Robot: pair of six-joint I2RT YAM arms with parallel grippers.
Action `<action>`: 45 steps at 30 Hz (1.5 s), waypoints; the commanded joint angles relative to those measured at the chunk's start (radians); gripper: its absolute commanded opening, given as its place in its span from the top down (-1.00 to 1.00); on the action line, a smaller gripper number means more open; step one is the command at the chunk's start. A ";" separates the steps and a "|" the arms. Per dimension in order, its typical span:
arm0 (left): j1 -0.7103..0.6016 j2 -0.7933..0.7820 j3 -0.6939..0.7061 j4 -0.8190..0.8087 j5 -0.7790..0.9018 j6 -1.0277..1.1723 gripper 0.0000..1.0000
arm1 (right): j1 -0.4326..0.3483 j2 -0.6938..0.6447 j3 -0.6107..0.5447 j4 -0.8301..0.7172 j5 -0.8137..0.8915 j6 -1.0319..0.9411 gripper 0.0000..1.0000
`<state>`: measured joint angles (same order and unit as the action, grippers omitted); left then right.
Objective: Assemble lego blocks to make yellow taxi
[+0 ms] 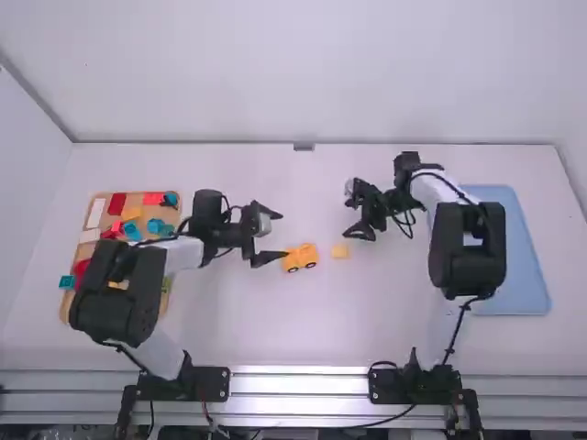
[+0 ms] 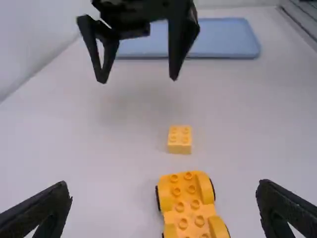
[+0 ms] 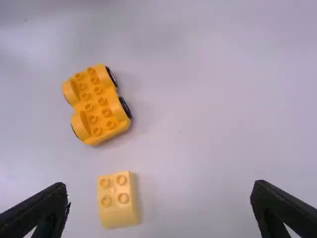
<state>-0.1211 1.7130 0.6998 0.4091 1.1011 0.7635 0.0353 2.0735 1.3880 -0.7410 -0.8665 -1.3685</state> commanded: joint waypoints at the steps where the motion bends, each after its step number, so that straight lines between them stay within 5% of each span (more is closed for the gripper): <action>1: -0.029 0.006 -0.016 -0.004 -0.041 -0.068 -0.98 | -0.005 -0.018 -0.085 0.066 -0.087 0.005 -0.97; 4: -0.071 0.006 -0.034 -0.014 -0.101 -0.068 -0.98 | -0.012 -0.018 -0.177 0.216 -0.106 0.088 -0.97; 15: -0.076 0.031 -0.050 -0.008 -0.089 -0.069 -0.98 | -0.015 -0.018 -0.347 0.367 -0.138 -0.003 -0.97; 24: -0.076 0.141 -0.050 0.113 -0.089 -0.150 -0.98 | -0.031 -0.018 -0.530 0.716 -0.211 0.011 -0.98; 32: -0.082 0.150 -0.050 0.109 -0.074 -0.146 -0.98 | -0.045 -0.018 -0.532 0.708 -0.210 -0.028 -0.77; 45: -0.159 0.223 -0.060 0.166 -0.287 -0.147 -0.98 | -0.045 -0.018 -0.532 0.678 -0.224 -0.023 -0.83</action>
<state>-0.2905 1.9320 0.6487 0.5770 0.8516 0.6205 -0.0170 2.0735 0.8616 -0.0628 -1.0710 -1.3884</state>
